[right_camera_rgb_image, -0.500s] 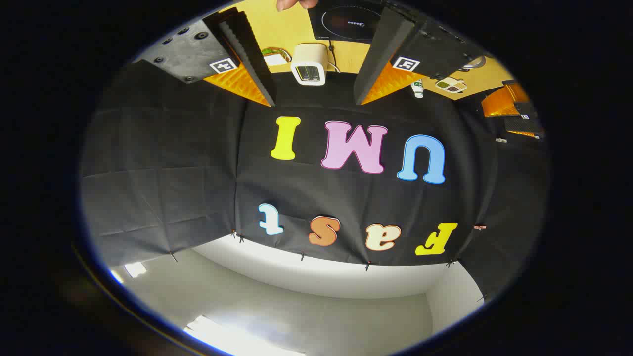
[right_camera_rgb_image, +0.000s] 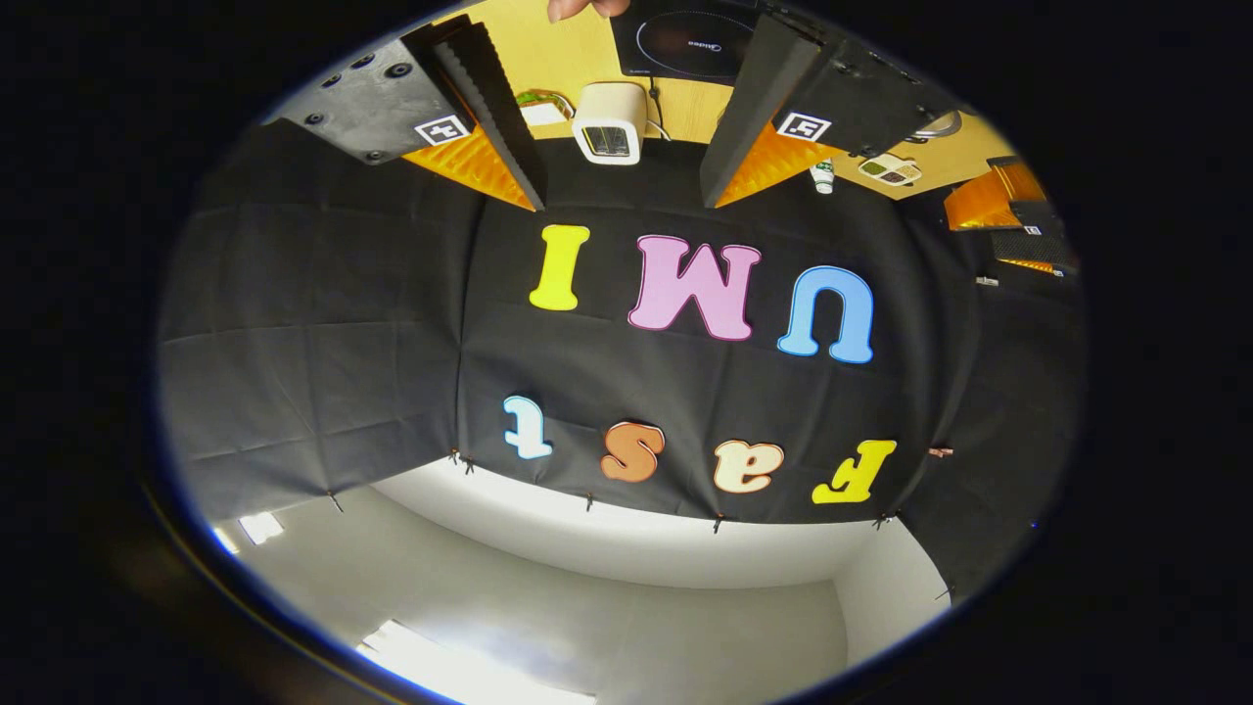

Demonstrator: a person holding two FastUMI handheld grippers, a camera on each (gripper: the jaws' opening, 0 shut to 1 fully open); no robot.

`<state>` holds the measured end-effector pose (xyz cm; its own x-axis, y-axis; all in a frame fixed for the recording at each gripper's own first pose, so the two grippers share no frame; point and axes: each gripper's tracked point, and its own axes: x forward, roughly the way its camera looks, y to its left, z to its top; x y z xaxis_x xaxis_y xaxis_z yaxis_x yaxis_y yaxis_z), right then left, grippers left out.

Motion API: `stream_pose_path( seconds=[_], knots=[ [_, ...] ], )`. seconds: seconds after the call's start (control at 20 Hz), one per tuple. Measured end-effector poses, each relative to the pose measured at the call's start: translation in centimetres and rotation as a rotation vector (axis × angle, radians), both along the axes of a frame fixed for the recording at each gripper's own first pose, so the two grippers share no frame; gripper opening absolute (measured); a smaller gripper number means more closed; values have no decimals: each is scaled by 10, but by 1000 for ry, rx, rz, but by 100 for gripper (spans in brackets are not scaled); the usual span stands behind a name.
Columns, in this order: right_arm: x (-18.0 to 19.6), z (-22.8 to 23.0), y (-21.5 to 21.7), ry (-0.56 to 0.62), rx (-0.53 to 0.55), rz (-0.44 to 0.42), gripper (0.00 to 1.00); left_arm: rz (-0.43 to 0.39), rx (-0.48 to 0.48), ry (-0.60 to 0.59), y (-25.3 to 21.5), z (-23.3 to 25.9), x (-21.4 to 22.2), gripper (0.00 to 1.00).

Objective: First push the handle of the pot to place it horizontally, then grasp the pot with both hands and set it on the induction cooktop.

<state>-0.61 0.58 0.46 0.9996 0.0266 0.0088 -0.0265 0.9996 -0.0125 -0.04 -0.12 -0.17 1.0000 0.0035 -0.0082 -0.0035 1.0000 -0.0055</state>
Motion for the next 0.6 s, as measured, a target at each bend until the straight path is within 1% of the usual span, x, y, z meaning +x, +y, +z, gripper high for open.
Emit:
stream_pose_path(
  seconds=[0.6],
  knots=[
    [1,-1,1,-2,-6,-11,98,-9,18,-16,0,4,-1,95]
  ],
)
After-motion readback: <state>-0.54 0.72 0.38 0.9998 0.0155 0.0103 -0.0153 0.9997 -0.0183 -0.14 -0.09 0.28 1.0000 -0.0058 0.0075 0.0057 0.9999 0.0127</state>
